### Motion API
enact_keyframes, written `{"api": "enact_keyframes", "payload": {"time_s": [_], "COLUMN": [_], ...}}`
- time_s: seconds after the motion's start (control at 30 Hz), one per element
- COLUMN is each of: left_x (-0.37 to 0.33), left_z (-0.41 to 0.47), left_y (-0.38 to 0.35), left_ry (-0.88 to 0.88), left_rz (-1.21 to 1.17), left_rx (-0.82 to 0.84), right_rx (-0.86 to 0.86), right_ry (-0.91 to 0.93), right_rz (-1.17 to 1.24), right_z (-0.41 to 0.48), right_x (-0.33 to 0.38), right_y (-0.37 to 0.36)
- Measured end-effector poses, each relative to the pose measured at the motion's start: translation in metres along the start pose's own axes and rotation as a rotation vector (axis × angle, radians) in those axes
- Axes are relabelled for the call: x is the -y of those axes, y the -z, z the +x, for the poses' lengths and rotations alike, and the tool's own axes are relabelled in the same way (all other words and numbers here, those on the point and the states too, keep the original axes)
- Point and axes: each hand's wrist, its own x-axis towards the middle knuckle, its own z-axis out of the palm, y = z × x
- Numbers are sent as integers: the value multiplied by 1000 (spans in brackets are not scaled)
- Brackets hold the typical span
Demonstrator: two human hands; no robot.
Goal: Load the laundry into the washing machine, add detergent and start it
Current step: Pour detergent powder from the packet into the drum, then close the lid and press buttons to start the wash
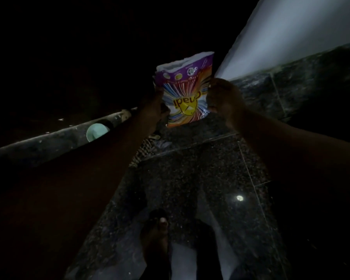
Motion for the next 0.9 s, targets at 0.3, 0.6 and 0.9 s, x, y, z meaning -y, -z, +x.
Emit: {"api": "enact_keyframes", "payload": {"time_s": [0.3,0.6,0.9], "left_x": [-33,-118,-278], "left_z": [-53,-204,-443], "left_y": [-6,-40,-122], "left_ry": [-33,-53,-212], "left_rz": [249,265,232], "left_rx": [24,17,117], "right_rx": [80,123,30], "right_ry": [13,91,242], "right_rz": [-111,-246,-310], "right_z": [-56,-175,-372], "right_x": [42,117,289], "right_y": [13,50,157]}}
